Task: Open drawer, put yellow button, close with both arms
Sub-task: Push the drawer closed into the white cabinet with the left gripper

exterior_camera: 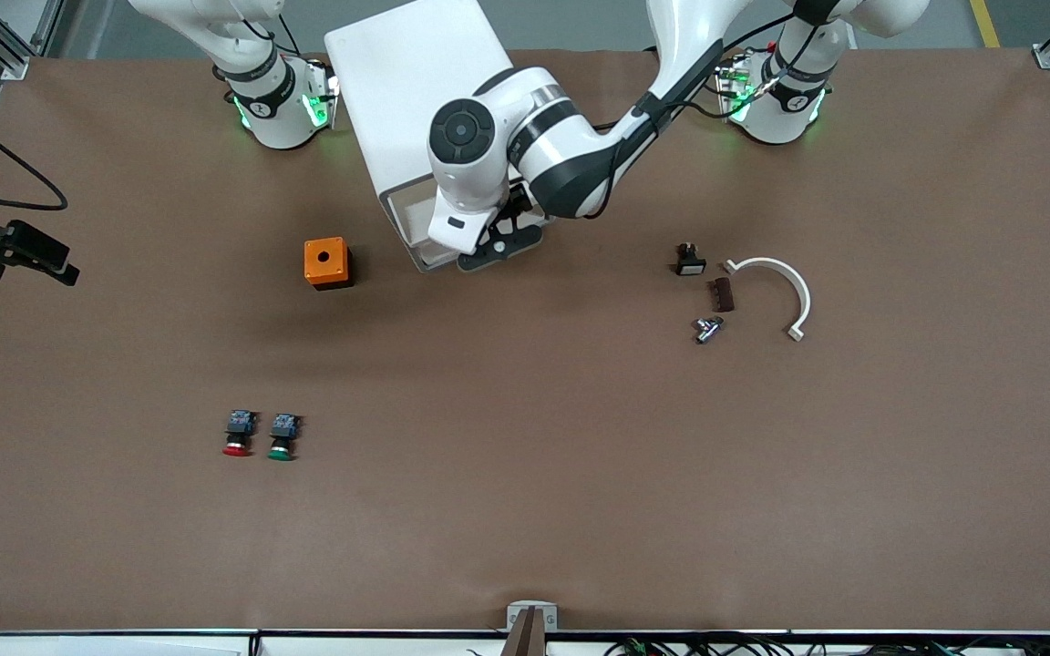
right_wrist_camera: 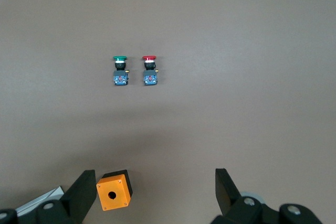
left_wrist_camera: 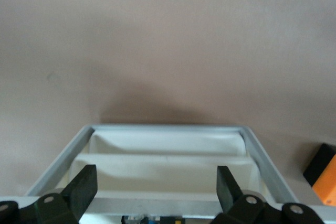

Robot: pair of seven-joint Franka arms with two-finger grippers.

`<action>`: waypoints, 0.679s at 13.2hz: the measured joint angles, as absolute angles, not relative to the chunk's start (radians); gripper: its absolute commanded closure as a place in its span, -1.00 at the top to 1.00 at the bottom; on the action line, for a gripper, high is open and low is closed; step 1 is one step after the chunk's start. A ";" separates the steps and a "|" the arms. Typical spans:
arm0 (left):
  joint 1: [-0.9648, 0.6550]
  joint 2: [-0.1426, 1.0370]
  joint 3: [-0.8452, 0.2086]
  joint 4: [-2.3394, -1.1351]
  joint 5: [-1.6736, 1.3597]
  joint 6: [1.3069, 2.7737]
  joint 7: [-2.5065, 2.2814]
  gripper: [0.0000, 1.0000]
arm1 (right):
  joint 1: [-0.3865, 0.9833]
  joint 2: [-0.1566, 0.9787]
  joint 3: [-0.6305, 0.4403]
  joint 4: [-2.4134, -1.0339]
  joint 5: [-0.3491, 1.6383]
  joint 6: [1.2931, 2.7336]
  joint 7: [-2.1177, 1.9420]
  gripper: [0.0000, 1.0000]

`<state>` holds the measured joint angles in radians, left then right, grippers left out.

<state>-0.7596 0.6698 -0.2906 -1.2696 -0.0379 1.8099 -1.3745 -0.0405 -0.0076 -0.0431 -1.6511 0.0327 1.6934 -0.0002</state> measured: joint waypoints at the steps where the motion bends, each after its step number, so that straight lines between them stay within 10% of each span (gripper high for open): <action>1: -0.761 0.670 -0.303 -1.274 -0.038 1.807 -1.385 0.99 | -0.040 -0.011 -0.040 -1.651 0.031 1.693 0.000 1.00; 9: -0.790 0.670 -0.332 -1.301 -0.068 1.805 -1.437 0.99 | -0.041 -0.018 -0.036 -1.654 0.027 1.691 0.000 1.00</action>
